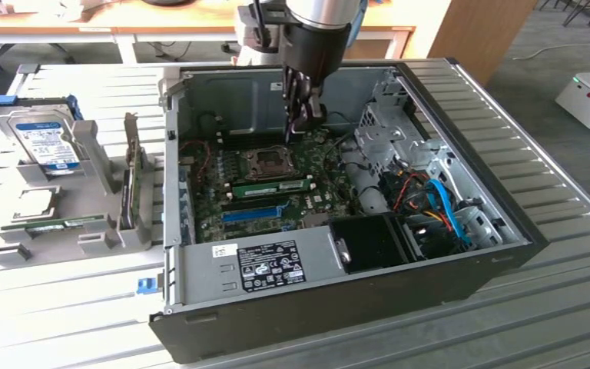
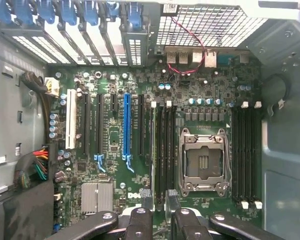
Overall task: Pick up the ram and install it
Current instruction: 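Insert the ram into the slot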
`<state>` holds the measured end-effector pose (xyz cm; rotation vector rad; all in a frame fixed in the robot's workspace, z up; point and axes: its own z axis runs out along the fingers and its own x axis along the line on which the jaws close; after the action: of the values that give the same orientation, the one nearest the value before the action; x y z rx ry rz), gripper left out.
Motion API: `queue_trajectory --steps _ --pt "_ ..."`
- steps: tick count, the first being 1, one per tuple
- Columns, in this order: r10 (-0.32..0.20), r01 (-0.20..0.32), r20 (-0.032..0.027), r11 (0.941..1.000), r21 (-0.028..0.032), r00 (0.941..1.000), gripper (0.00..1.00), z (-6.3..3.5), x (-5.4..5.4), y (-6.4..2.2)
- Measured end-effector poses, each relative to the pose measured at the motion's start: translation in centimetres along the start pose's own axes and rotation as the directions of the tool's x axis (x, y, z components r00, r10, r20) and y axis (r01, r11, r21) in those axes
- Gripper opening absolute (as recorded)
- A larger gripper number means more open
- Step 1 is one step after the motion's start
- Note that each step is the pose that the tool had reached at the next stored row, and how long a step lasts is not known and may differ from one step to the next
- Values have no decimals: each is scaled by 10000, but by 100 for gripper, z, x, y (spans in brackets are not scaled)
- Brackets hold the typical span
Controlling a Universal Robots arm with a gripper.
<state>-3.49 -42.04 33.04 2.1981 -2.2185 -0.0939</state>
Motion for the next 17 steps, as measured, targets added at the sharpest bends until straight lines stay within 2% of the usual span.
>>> queue_trajectory --steps 11,17 --pt "2 -2 -26 10000 -1 10000 25 -42 -2 2" --pt "2 -2 -22 10000 1 10000 25 -114 -5 5"
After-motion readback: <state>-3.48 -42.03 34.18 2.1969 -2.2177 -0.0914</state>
